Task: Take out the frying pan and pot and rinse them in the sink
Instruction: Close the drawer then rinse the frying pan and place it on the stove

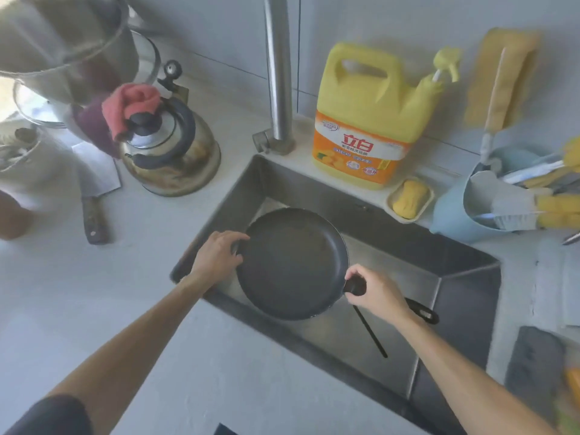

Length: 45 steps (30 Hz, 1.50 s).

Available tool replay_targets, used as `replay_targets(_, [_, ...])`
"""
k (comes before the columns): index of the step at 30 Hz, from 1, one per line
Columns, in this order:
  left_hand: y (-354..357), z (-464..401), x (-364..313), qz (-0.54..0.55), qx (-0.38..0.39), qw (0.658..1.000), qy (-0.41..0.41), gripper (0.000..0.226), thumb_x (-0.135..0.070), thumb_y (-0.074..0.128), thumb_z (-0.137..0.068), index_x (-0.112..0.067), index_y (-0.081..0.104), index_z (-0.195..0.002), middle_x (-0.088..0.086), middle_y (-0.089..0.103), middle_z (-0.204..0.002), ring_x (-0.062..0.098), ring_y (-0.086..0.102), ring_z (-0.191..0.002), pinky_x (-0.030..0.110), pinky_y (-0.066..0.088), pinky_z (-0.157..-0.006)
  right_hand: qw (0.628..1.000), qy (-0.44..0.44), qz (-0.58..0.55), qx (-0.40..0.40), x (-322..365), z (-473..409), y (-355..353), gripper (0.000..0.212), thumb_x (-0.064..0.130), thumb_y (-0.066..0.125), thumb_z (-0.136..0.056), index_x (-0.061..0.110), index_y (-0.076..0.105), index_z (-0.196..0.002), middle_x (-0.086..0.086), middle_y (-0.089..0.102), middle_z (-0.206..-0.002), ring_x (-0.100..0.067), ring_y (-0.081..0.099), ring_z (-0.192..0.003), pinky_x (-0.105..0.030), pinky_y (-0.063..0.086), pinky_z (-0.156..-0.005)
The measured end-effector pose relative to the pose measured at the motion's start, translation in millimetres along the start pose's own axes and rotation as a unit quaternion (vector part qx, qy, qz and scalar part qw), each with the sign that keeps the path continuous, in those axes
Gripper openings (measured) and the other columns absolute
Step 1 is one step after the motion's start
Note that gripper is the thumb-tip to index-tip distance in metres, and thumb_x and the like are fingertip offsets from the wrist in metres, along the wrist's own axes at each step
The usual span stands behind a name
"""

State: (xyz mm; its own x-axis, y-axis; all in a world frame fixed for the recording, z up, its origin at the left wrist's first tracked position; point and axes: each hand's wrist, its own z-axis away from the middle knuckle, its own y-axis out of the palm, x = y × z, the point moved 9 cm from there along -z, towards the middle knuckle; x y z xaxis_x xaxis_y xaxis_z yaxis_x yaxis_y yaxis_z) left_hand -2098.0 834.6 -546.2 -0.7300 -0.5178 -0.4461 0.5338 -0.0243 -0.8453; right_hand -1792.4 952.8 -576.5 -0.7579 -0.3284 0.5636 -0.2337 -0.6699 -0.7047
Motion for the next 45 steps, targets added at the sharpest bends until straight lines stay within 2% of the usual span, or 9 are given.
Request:
replay_targets(5, [57.0, -38.8, 27.2, -0.078, 0.061, 0.995, 0.015, 0.045, -0.021, 0.067, -0.08, -0.025, 0.057, -0.124, -0.001, 0.059, -0.126, 0.022, 0.048, -0.12, 0.036, 0.043, -0.095, 0.999, 0.016, 0.014, 0.027, -40.2, -41.9, 40.2, 0.028, 0.038, 0.067, -0.07, 0.045, 0.046, -0.088, 0.025, 0.064, -0.091, -0.003, 0.059, -0.082, -0.022, 0.039, -0.068])
replay_targets(16, [104.3, -75.9, 45.0, -0.158, 0.064, 0.985, -0.007, 0.047, -0.011, 0.064, -0.082, -0.019, 0.054, -0.127, 0.004, 0.06, -0.127, 0.024, 0.053, -0.114, 0.036, 0.041, -0.096, 0.999, 0.021, 0.033, 0.034, -58.8, -80.7, 78.3, 0.031, 0.03, 0.067, -0.078, 0.034, 0.046, -0.1, 0.018, 0.061, -0.101, -0.015, 0.06, -0.087, -0.028, 0.036, -0.066])
replay_targets(21, [119.9, -78.2, 51.8, -0.156, 0.074, 0.985, -0.007, 0.046, -0.011, 0.063, -0.082, -0.02, 0.054, -0.127, 0.0, 0.058, -0.131, 0.021, 0.052, -0.118, 0.035, 0.039, -0.098, 0.998, 0.033, 0.041, 0.045, -66.1, -86.0, 88.2, 0.032, 0.029, 0.067, -0.077, 0.034, 0.045, -0.099, 0.019, 0.057, -0.092, -0.014, 0.055, -0.077, -0.028, 0.034, -0.064])
replay_targets(26, [113.9, -79.4, 48.9, -0.128, 0.099, 0.987, -0.014, 0.047, -0.024, 0.061, -0.086, -0.024, 0.049, -0.131, -0.002, 0.054, -0.135, 0.021, 0.051, -0.119, 0.034, 0.038, -0.097, 0.997, 0.04, 0.043, 0.043, -65.9, -88.6, 88.2, 0.034, 0.026, 0.066, -0.079, 0.033, 0.044, -0.104, 0.016, 0.061, -0.109, -0.016, 0.059, -0.089, -0.029, 0.037, -0.068])
replay_targets(28, [80.2, -83.5, 28.9, -0.059, 0.031, 0.998, 0.002, 0.045, -0.041, 0.059, -0.086, -0.03, 0.047, -0.129, -0.005, 0.058, -0.13, 0.017, 0.057, -0.113, 0.034, 0.045, -0.093, 0.996, 0.039, 0.05, 0.054, -65.2, -87.8, 88.4, 0.034, 0.026, 0.066, -0.08, 0.033, 0.044, -0.105, 0.015, 0.061, -0.113, -0.016, 0.06, -0.092, -0.028, 0.038, -0.069])
replay_targets(30, [20.0, -88.4, 0.1, 0.052, -0.108, 0.992, 0.026, 0.045, -0.053, 0.056, -0.083, -0.04, 0.044, -0.124, -0.016, 0.063, -0.112, 0.003, 0.061, -0.095, 0.029, 0.052, -0.08, 0.996, 0.037, 0.054, 0.058, -63.7, -87.0, 87.5, 0.034, 0.026, 0.066, -0.08, 0.033, 0.044, -0.105, 0.014, 0.061, -0.114, -0.016, 0.06, -0.093, -0.028, 0.039, -0.07])
replay_targets(34, [-82.7, -99.7, -56.7, 0.072, -0.295, 0.948, 0.096, 0.051, -0.062, 0.053, -0.079, -0.044, 0.039, -0.125, -0.021, 0.059, -0.085, -0.001, 0.053, -0.066, 0.009, 0.039, -0.056, 0.996, 0.044, 0.053, 0.058, -62.0, -86.9, 86.9, 0.034, 0.026, 0.067, -0.081, 0.033, 0.043, -0.103, 0.016, 0.062, -0.11, -0.013, 0.06, -0.089, -0.03, 0.042, -0.071])
replay_targets(40, [-109.4, -134.9, -84.7, -0.007, -0.301, 0.95, 0.087, 0.025, -0.046, 0.048, -0.087, -0.028, 0.067, -0.089, -0.008, 0.065, -0.081, 0.012, 0.06, -0.073, 0.031, 0.05, -0.064, 0.996, 0.048, 0.06, 0.055, -66.6, -87.2, 89.7, 0.034, 0.025, 0.065, -0.082, 0.035, 0.039, -0.102, 0.013, 0.063, -0.101, -0.013, 0.06, -0.082, -0.03, 0.043, -0.066])
replay_targets(45, [-100.6, -138.2, -68.6, 0.075, -0.308, 0.947, 0.05, 0.021, -0.04, 0.045, -0.086, -0.033, 0.065, -0.09, -0.008, 0.062, -0.082, 0.014, 0.058, -0.076, 0.03, 0.043, -0.065, 0.996, 0.05, 0.06, 0.053, -65.9, -87.4, 89.7, 0.034, 0.024, 0.065, -0.082, 0.032, 0.042, -0.105, 0.012, 0.062, -0.105, -0.016, 0.059, -0.085, -0.033, 0.045, -0.072])
